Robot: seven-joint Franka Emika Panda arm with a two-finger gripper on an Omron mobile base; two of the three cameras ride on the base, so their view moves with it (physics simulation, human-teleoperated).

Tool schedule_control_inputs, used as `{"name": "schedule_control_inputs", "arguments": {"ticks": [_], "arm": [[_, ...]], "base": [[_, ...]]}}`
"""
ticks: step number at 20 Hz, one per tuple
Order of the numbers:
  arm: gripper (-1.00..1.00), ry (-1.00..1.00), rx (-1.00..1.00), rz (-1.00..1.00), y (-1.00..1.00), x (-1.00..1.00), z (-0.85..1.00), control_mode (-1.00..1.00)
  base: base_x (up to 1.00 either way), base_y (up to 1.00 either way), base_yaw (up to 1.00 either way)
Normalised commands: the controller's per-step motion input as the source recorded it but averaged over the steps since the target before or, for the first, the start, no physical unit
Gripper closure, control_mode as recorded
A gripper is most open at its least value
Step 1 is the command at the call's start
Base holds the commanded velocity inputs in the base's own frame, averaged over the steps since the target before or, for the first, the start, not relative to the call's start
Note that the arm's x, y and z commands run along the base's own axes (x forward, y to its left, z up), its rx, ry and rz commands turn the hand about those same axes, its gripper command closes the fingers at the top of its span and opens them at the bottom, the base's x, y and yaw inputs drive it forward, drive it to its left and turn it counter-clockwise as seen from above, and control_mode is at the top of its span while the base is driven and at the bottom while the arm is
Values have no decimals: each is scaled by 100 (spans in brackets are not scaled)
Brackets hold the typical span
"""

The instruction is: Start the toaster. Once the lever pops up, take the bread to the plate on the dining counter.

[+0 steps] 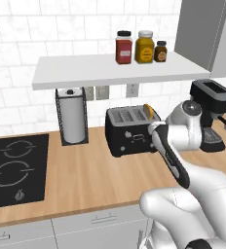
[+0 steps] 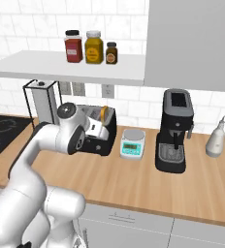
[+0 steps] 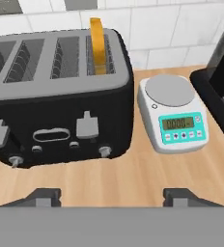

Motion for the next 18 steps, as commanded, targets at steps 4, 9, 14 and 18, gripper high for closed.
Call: {"name": "schedule_control_inputs", "arguments": {"ticks": [4,9,14,18], "arm": [[100,-5,2,-5,21,63,-6,-100],[100,0,3,0,1,48,-1,-100],[100,0,6,0,0,25,-6,-100],[100,0,1,0,14,13,-20,-100]], "base": [[0,0,0],[0,0,0],[0,0,0],[0,0,0]]}}
